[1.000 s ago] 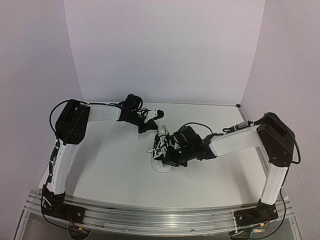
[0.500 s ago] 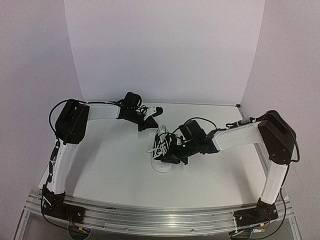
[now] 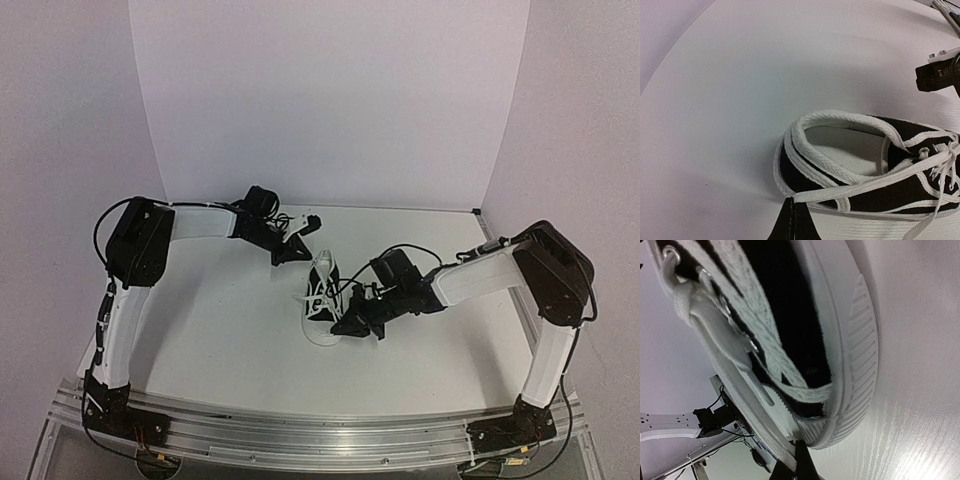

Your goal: Tie the shoes

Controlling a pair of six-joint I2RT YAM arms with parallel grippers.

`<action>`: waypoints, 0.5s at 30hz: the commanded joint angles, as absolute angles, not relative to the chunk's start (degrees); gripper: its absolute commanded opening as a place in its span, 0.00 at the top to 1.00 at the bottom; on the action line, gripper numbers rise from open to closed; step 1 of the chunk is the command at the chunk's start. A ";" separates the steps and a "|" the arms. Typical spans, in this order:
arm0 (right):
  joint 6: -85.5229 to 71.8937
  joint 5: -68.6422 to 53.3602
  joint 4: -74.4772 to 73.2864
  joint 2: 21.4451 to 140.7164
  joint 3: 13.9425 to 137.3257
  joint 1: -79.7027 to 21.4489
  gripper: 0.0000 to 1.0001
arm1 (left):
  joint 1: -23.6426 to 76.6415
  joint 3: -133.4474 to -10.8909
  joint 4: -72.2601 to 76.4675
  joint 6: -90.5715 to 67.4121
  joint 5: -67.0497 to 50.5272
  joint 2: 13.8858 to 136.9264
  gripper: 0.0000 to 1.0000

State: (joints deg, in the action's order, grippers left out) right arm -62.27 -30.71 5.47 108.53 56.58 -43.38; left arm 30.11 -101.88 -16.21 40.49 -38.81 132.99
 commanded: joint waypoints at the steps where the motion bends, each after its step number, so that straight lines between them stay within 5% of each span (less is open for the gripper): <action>1: -63.12 -34.18 2.83 109.24 54.47 -43.92 1.00 | 28.26 -101.58 -14.61 41.60 -34.95 130.47 1.00; 15: -63.80 -34.27 5.96 110.03 50.73 -43.69 1.00 | 26.02 -104.80 -13.36 44.45 -30.81 132.73 1.00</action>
State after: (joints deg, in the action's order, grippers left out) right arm -63.05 -31.70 11.68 108.53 53.41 -43.03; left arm 28.95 -101.97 -16.58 42.63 -37.25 133.05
